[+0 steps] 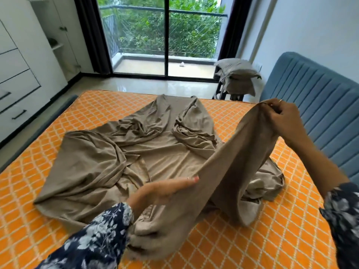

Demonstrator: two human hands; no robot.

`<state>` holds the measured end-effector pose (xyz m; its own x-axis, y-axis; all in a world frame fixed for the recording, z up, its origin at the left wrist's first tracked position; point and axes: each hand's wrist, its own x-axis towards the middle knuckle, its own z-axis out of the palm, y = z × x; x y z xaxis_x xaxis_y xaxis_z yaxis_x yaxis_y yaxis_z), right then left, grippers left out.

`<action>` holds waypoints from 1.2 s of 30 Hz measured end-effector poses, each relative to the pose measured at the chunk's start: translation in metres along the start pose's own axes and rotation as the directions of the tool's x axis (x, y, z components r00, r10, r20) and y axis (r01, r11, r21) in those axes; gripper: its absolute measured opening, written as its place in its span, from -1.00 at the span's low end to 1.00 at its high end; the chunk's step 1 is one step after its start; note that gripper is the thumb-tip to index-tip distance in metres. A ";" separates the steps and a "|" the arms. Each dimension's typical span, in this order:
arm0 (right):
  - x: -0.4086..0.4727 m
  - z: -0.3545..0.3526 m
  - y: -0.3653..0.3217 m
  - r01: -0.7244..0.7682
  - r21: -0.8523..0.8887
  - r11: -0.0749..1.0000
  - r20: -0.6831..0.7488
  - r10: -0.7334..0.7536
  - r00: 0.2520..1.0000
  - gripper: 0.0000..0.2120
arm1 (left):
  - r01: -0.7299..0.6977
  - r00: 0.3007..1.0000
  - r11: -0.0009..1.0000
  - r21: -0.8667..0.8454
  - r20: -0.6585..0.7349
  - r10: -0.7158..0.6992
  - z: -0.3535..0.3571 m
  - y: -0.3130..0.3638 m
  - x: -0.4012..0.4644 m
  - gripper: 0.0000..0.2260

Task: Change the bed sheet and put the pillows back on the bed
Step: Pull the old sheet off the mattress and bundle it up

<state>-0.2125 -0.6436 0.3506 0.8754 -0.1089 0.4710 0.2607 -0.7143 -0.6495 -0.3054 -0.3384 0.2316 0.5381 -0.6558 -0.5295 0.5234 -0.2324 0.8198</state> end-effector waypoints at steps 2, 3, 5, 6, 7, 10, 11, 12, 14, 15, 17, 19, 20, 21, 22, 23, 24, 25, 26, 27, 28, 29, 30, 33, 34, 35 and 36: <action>0.005 -0.008 0.002 0.008 0.014 1.000 0.017 -0.008 1.000 -0.84 | -0.111 0.992 0.983 -0.145 -0.074 0.101 -0.002 0.024 0.005 -0.57; 0.008 -0.012 0.003 0.017 0.025 1.000 0.020 -0.017 1.000 -0.85 | -0.204 0.976 0.953 -0.225 -0.123 0.179 -0.006 0.038 0.005 -0.55; 0.015 -0.022 0.008 0.025 0.044 0.999 0.019 -0.026 0.999 -0.86 | -0.325 0.945 0.853 -0.408 -0.163 0.283 -0.022 0.065 0.001 -0.61; 0.018 -0.029 0.009 0.030 0.045 0.999 0.019 -0.031 0.999 -0.87 | -0.330 0.943 0.824 -0.461 -0.113 0.314 -0.027 0.076 -0.003 -0.67; 0.021 -0.037 0.011 0.042 0.040 0.998 0.019 -0.042 0.999 -0.88 | -0.291 0.952 0.846 -0.446 -0.049 0.302 -0.033 0.084 -0.005 -0.71; 0.030 -0.055 0.017 0.077 0.040 0.996 0.025 -0.078 0.997 -0.86 | -0.072 0.996 0.993 0.095 0.058 0.066 -0.022 0.095 -0.007 -0.65; 0.034 -0.060 0.018 0.086 0.037 0.996 0.035 -0.087 0.996 -0.86 | 0.014 0.999 0.950 0.312 0.037 -0.027 -0.015 0.095 -0.002 -0.63; 0.038 -0.065 0.020 0.093 0.046 0.995 0.041 -0.095 0.995 -0.86 | 0.090 0.991 0.883 0.460 0.047 -0.125 -0.003 0.094 0.001 -0.65; 0.047 -0.072 0.025 0.103 0.076 0.992 0.030 -0.105 0.994 -0.84 | 0.173 0.945 0.735 0.656 0.101 -0.312 0.012 0.084 0.013 -0.74; 0.051 -0.077 0.028 0.107 0.080 0.991 0.018 -0.109 0.994 -0.84 | 0.198 0.926 0.642 0.741 0.075 -0.371 0.021 0.078 0.019 -0.77; 0.061 -0.085 0.038 0.101 0.049 0.994 0.010 -0.101 0.995 -0.86 | 0.200 0.937 0.437 0.877 -0.040 -0.348 0.032 0.063 0.030 -0.75; 0.071 -0.090 0.052 0.078 -0.014 0.997 0.032 -0.078 0.996 -0.86 | 0.141 0.973 0.310 0.940 -0.075 -0.217 0.032 0.055 0.039 -0.69; 0.075 -0.092 0.060 0.064 -0.040 0.997 0.042 -0.063 0.997 -0.86 | 0.131 0.988 0.272 0.953 -0.103 -0.116 0.027 0.055 0.043 -0.72; 0.079 -0.095 0.068 0.046 -0.059 0.997 0.038 -0.044 0.998 -0.84 | 0.130 0.991 0.286 0.949 -0.137 0.004 0.017 0.058 0.046 -0.78; 0.082 -0.097 0.075 0.035 -0.072 0.997 0.016 -0.034 0.999 -0.82 | 0.102 0.975 0.393 0.914 -0.170 0.143 0.008 0.066 0.044 -0.84; 0.086 -0.100 0.082 0.013 -0.077 0.997 -0.017 -0.014 1.000 -0.79 | 0.022 0.943 0.591 0.806 -0.213 0.256 0.000 0.076 0.040 -0.87; 0.089 -0.103 0.090 -0.010 -0.070 0.998 -0.045 0.007 0.999 -0.79 | -0.143 0.906 0.781 0.608 -0.238 0.351 -0.003 0.086 0.034 -0.91; 0.093 -0.106 0.098 -0.036 -0.060 0.998 -0.062 0.032 0.998 -0.78 | -0.341 0.866 0.882 0.324 -0.257 0.429 -0.005 0.097 0.026 -0.83; 0.097 -0.109 0.108 -0.050 -0.057 0.997 -0.068 0.046 0.997 -0.78 | -0.485 0.836 0.874 0.037 -0.273 0.476 -0.007 0.106 0.019 -0.68; 0.100 -0.112 0.117 -0.062 -0.053 0.997 -0.059 0.059 0.997 -0.78 | -0.555 0.812 0.819 -0.147 -0.308 0.495 -0.007 0.116 0.013 -0.57; 0.103 -0.114 0.125 -0.065 -0.044 0.997 -0.050 0.063 0.997 -0.78 | -0.542 0.826 0.816 -0.202 -0.306 0.472 -0.003 0.125 0.009 -0.53; 0.104 -0.114 0.131 -0.071 -0.042 0.997 -0.037 0.070 0.997 -0.79 | -0.479 0.858 0.870 -0.118 -0.271 0.435 -0.003 0.132 0.007 -0.55; 0.106 -0.114 0.135 -0.067 -0.047 0.997 -0.023 0.066 0.998 -0.79 | -0.340 0.899 0.923 0.177 -0.228 0.375 -0.003 0.138 0.008 -0.61; 0.109 -0.115 0.136 -0.035 -0.121 0.992 -0.006 0.035 0.999 -0.79 | 0.167 0.828 0.349 0.922 -0.324 0.458 -0.018 0.145 0.026 -0.70; 0.110 -0.115 0.137 -0.019 -0.139 0.990 -0.009 0.017 1.000 -0.78 | 0.241 0.727 0.288 0.927 -0.369 0.579 -0.024 0.150 0.029 -0.72; 0.111 -0.115 0.138 -0.019 -0.145 0.989 -0.018 0.016 1.000 -0.77 | 0.261 0.595 0.302 0.917 -0.399 0.697 -0.027 0.158 0.028 -0.70; 0.113 -0.116 0.141 -0.037 -0.152 0.988 -0.028 0.033 0.999 -0.75 | 0.255 0.493 0.330 0.909 -0.415 0.765 -0.027 0.166 0.026 -0.63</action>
<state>-0.1245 -0.8372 0.3814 0.8717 -0.1522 0.4659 0.1629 -0.8067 -0.5681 -0.1865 -0.3746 0.3484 0.9398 -0.2024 0.2755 -0.2908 -0.8968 0.3335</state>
